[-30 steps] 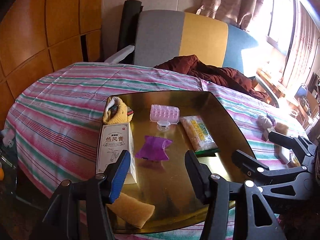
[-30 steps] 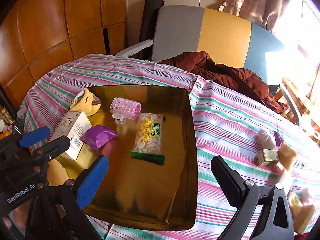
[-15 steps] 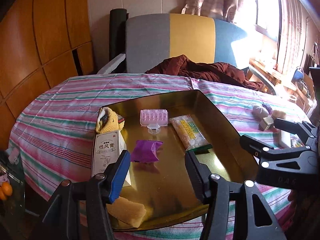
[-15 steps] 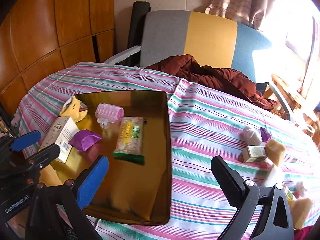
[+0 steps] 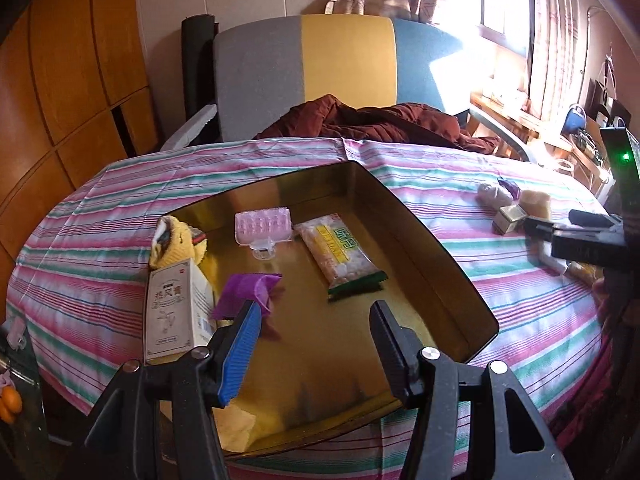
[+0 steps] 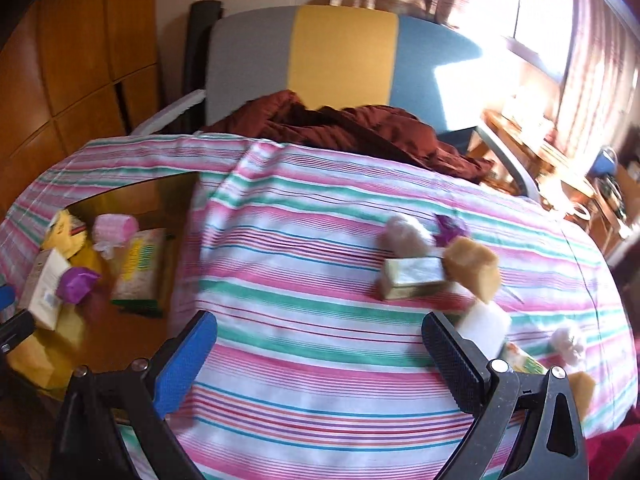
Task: Organize objects
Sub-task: 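Move both open tools back over the loose items on the cloth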
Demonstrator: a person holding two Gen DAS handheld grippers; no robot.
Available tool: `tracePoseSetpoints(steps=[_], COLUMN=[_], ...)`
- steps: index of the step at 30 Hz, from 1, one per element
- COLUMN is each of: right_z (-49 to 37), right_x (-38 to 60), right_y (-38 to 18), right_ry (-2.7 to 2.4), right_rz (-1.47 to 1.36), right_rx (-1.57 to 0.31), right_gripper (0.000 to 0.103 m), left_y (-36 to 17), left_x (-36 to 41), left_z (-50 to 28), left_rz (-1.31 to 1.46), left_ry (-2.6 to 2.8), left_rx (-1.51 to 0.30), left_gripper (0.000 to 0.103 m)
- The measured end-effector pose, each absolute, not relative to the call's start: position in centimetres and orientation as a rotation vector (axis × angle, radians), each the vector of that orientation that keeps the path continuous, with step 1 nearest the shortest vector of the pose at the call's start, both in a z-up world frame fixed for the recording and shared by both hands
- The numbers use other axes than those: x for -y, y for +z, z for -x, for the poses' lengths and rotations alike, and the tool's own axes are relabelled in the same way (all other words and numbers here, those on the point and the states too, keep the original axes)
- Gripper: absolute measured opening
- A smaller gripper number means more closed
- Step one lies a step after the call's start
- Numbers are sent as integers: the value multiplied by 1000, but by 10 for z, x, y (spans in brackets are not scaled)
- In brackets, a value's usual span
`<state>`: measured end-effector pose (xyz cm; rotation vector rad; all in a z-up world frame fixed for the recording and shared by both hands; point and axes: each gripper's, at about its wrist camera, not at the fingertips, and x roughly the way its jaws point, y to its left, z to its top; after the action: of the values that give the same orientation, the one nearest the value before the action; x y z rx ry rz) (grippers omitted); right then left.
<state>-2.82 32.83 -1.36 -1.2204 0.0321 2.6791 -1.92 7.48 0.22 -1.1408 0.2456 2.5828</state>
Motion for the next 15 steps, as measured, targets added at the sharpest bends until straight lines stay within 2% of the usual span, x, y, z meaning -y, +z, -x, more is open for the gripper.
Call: tracePoseSetpoints(steps=[15], right_z=[24], right_x=[-504], right_y=[-17], right_ry=[2380], right_rz=[1097], right_rx=[-236], right_gripper=[103], left_y=[10], left_x=[-139], left_z=[35], left_rz=[1128], left_ry=[2460], left_rx=[-332], left_gripper=[57])
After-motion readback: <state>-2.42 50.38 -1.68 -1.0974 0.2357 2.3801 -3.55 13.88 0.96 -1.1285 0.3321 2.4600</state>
